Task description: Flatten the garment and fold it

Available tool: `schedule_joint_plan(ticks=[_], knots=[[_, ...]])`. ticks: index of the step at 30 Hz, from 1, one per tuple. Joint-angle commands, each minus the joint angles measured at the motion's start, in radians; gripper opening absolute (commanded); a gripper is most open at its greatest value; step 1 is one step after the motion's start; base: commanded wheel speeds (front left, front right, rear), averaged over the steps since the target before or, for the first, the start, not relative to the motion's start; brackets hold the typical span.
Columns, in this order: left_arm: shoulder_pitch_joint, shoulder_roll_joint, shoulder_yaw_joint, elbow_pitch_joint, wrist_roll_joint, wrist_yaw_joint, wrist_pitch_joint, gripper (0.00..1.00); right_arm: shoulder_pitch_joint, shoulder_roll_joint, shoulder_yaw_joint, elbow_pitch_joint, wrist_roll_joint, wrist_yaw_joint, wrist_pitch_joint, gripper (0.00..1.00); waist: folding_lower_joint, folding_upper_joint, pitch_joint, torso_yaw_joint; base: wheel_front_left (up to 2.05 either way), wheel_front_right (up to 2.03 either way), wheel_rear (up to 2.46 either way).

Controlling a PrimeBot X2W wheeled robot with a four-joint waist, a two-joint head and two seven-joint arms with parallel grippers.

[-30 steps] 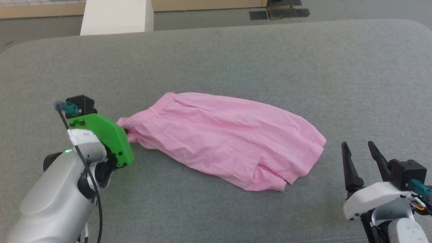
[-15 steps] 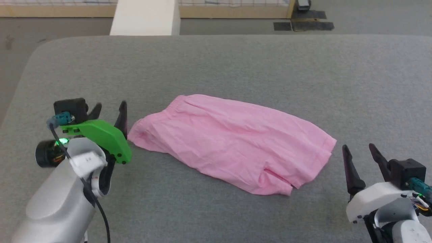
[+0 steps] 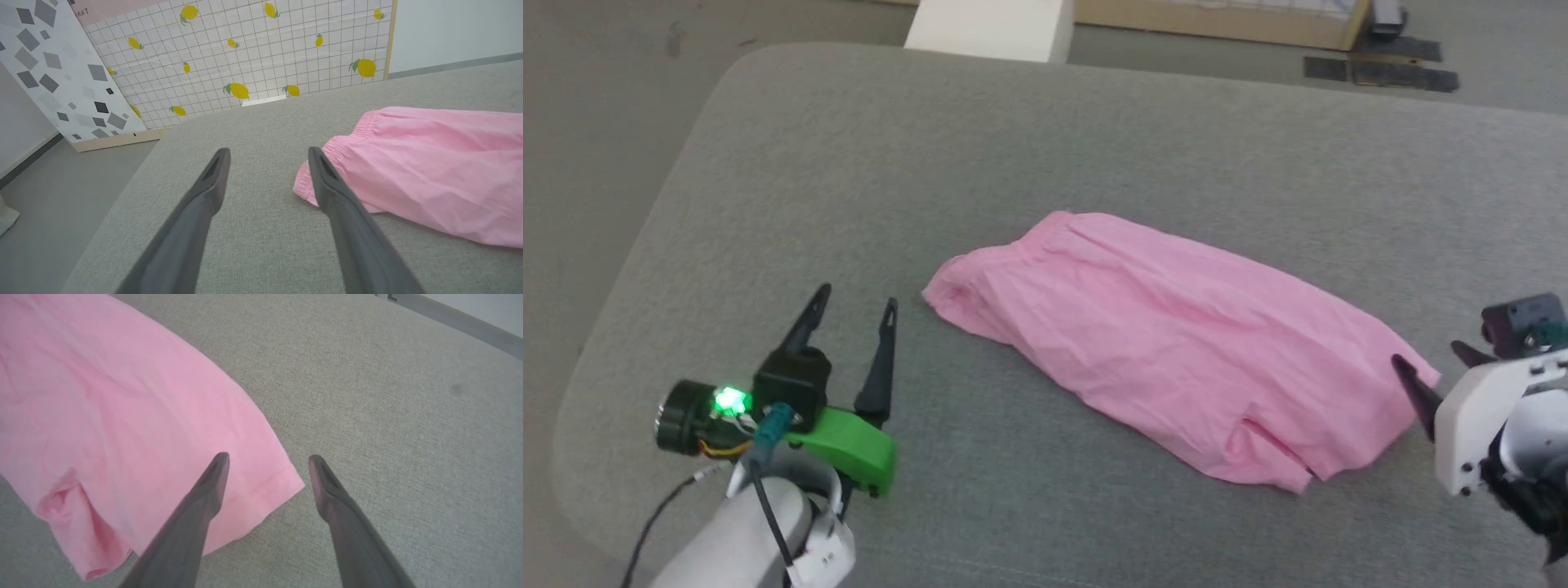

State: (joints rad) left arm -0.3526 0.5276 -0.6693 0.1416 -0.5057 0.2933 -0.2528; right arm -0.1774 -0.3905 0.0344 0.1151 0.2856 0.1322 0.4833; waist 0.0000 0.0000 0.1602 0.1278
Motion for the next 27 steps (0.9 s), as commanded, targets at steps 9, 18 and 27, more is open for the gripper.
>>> schedule_joint_plan(ticks=[9,18,27], knots=[[0.045,-0.065,0.014,-0.033,0.043,0.009,-0.009,1.00,-0.141,-0.093,0.056,0.157,0.048,-0.002,0.178,1.00,0.0000,0.0000,0.097,0.136,0.00,0.00,0.00],[0.059,-0.079,0.053,-0.015,0.058,-0.011,-0.009,1.00,-0.151,-0.107,0.136,0.241,0.051,-0.002,0.107,0.00,0.0000,0.0000,0.098,0.136,0.00,0.00,0.00],[0.086,-0.093,0.065,0.012,0.048,-0.032,-0.009,1.00,-0.181,-0.121,0.089,0.095,-0.014,-0.002,-0.124,0.00,0.0000,0.0000,0.023,0.065,0.00,0.00,0.00]])
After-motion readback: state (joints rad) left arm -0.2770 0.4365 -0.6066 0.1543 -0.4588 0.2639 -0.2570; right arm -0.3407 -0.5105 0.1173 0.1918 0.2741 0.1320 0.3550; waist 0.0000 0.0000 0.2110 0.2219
